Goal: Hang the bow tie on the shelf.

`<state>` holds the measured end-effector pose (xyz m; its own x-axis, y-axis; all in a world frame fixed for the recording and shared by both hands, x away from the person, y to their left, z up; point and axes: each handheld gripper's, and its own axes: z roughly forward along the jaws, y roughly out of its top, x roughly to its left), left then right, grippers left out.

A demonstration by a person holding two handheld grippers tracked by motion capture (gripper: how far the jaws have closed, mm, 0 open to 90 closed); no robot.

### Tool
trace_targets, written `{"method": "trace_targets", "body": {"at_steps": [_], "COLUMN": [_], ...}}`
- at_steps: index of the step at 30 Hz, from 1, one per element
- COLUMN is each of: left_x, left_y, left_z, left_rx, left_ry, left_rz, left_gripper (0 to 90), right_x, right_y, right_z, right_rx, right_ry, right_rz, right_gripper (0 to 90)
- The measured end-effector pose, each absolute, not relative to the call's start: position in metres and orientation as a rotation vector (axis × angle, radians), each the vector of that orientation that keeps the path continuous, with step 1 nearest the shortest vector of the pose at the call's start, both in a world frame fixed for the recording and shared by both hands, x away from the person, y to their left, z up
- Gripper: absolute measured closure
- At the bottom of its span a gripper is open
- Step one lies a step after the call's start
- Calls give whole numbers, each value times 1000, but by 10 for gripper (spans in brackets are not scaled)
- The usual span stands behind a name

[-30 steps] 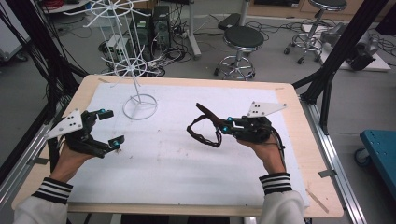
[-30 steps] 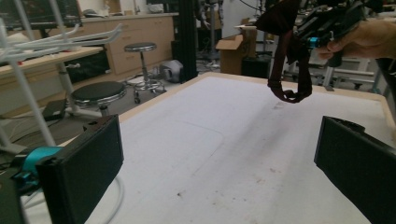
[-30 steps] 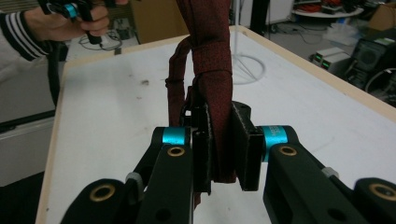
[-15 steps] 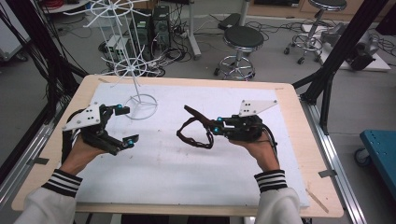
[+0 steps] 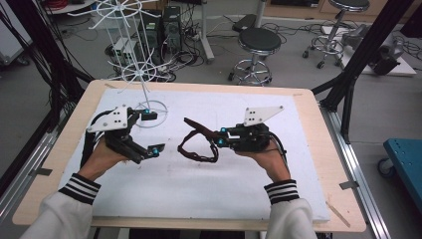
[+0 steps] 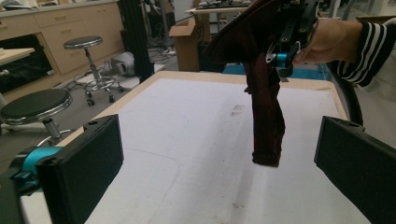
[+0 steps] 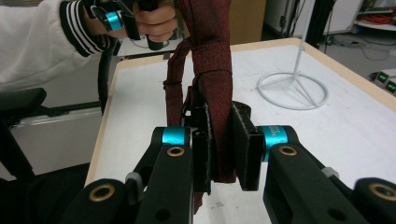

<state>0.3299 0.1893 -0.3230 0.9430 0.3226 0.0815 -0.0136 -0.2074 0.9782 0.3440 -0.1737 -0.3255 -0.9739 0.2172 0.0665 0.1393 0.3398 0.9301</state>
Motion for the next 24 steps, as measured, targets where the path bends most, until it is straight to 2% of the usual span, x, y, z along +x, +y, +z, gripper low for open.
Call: {"method": "trace_targets", "body": {"at_steps": [17, 21, 24], "left_x": [337, 335, 335], "left_y": [162, 157, 153], "left_z": [-320, -318, -317], "left_rx": [1783, 1781, 1785], "left_ry": [186, 136, 132], "left_rz": [225, 205, 193], "left_gripper": [26, 134, 172], "right_x": [345, 346, 345], "right_y": [-157, -153, -150], "right_z": [-331, -332, -333], "right_rx": [283, 265, 272], "right_ry": [2579, 2593, 2603], "right_rz": [1699, 1685, 1681], "right_gripper": [796, 796, 796]}}
